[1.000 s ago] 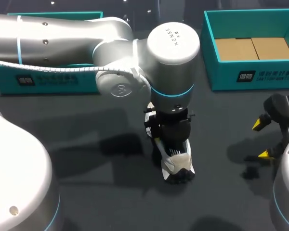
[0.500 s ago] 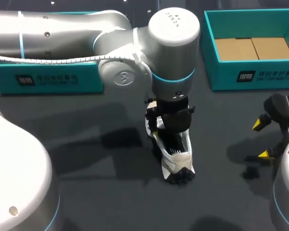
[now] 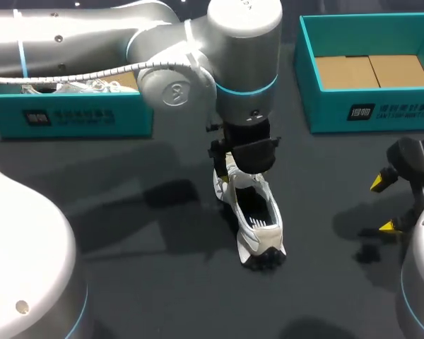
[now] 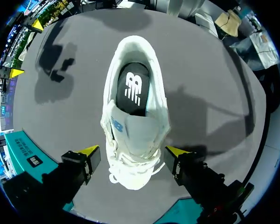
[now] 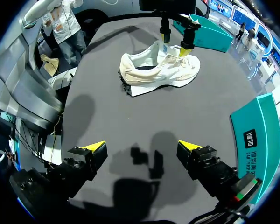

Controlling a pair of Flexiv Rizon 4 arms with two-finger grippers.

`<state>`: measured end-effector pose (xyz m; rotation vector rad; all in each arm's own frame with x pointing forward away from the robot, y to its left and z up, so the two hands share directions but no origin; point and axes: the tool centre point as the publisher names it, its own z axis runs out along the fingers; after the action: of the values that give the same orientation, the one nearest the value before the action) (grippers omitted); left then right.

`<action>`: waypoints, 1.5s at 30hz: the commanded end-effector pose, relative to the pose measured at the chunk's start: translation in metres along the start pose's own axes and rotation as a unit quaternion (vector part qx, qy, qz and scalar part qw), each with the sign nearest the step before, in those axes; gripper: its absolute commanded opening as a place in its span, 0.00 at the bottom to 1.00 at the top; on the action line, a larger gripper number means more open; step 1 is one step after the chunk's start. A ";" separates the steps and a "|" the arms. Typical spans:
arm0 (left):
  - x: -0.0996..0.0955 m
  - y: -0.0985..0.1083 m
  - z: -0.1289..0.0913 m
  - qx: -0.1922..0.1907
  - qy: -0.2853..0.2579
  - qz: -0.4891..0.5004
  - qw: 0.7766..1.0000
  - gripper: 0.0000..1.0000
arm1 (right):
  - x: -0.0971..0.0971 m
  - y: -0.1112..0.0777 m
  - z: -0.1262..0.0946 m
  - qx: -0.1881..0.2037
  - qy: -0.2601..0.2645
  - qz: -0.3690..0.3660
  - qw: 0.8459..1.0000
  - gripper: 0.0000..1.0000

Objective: Take the shoe out of the shoebox, open the shoe tongue, remove and reinsert the insole, then place the shoe into the shoebox

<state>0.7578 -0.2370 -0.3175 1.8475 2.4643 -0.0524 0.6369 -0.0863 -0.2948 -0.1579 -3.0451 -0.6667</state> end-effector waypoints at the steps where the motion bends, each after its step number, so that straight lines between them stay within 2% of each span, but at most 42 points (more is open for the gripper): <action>1: 0.011 0.015 -0.018 0.006 -0.008 0.002 1.000 0.85 | 0.002 0.000 0.000 0.002 -0.002 0.001 1.000 1.00; 8: 0.007 0.043 -0.041 0.033 -0.019 0.016 0.999 0.71 | 0.002 0.000 0.000 0.002 -0.002 0.001 1.000 1.00; 11: 0.006 0.054 -0.049 0.043 -0.022 0.019 0.999 0.48 | 0.002 0.000 0.000 0.002 -0.002 0.001 1.000 1.00; 16: 0.006 0.061 -0.056 0.052 -0.027 0.015 0.998 0.35 | 0.002 0.000 0.000 0.002 -0.002 0.001 1.000 1.00; 20: 0.006 0.057 -0.058 0.059 -0.033 0.016 0.998 0.34 | 0.002 0.000 0.000 0.002 -0.002 0.001 1.000 1.00; 26: 0.005 0.037 -0.053 0.075 -0.040 0.029 0.996 0.33 | 0.002 0.000 0.000 0.002 -0.002 0.001 1.000 1.00; 35: 0.005 -0.007 -0.023 0.104 -0.058 0.045 0.992 0.34 | 0.002 0.000 0.000 0.002 -0.002 0.001 1.000 1.00; 45: 0.011 -0.034 0.007 0.147 -0.060 0.050 0.986 0.33 | 0.002 0.000 0.000 0.002 -0.002 0.001 1.000 1.00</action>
<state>0.7250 -0.2364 -0.3133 2.0101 2.3899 -0.5128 0.6368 -0.0863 -0.2948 -0.1580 -3.0452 -0.6670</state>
